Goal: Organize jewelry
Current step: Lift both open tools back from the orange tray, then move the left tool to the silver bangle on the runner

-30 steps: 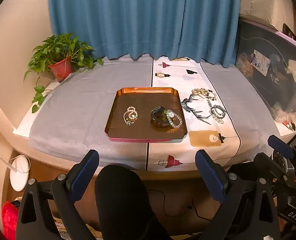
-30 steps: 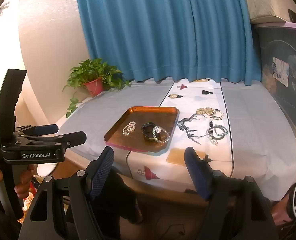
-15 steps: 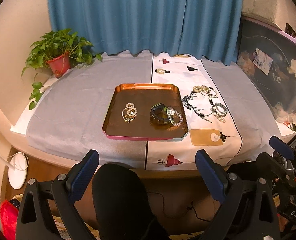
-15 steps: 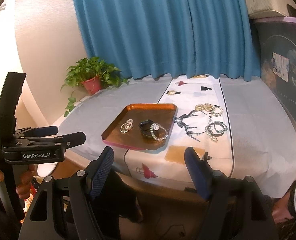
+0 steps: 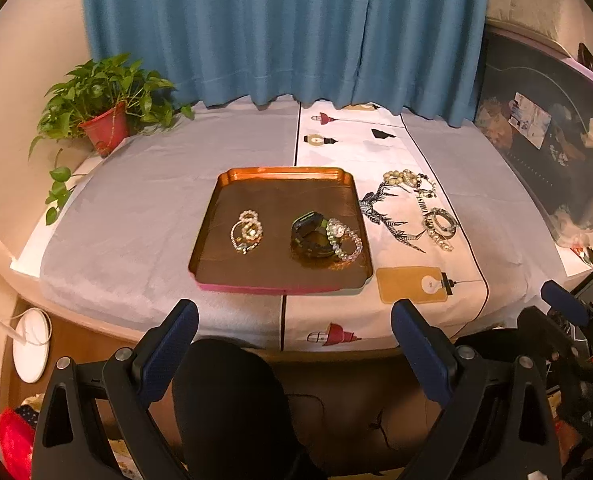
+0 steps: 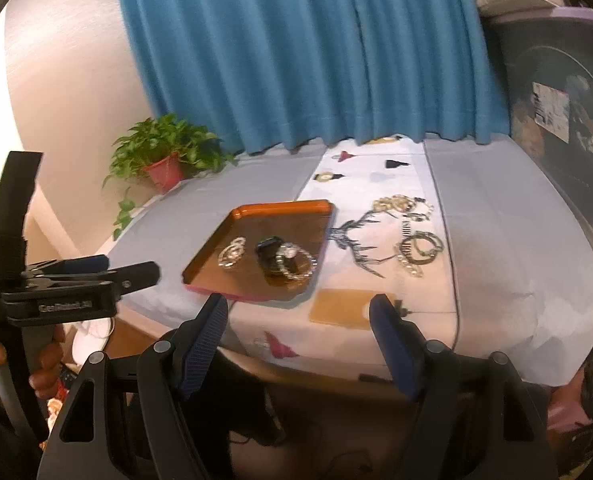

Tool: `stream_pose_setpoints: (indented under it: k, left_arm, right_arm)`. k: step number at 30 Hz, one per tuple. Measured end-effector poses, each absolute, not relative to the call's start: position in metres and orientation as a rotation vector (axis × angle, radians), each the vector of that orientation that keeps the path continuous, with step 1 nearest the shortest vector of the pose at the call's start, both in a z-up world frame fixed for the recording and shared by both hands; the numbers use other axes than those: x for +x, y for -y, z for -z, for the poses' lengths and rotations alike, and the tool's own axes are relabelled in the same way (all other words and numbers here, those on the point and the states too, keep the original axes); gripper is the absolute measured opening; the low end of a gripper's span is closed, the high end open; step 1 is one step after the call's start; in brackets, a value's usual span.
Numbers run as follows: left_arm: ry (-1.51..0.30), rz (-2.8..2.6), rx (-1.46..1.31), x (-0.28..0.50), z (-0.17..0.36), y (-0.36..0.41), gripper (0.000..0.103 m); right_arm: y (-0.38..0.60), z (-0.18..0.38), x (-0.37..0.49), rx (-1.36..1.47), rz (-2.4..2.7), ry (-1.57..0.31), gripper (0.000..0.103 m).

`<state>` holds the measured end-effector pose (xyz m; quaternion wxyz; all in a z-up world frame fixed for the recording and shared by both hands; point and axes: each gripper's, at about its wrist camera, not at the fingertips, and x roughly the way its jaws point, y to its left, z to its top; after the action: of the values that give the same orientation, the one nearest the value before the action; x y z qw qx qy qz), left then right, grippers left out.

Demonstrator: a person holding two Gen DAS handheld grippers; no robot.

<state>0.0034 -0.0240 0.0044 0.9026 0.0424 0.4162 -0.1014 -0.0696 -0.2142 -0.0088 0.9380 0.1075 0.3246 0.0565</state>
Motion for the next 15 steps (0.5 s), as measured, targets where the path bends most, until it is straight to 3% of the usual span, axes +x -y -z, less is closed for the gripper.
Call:
stream_pose_setpoints:
  k: [15]
  left_arm:
    - [-0.953, 0.262, 0.091, 0.087, 0.031, 0.073, 0.095]
  right_arm:
    - [0.338, 0.090, 0.029, 0.322, 0.188, -0.782, 0.074]
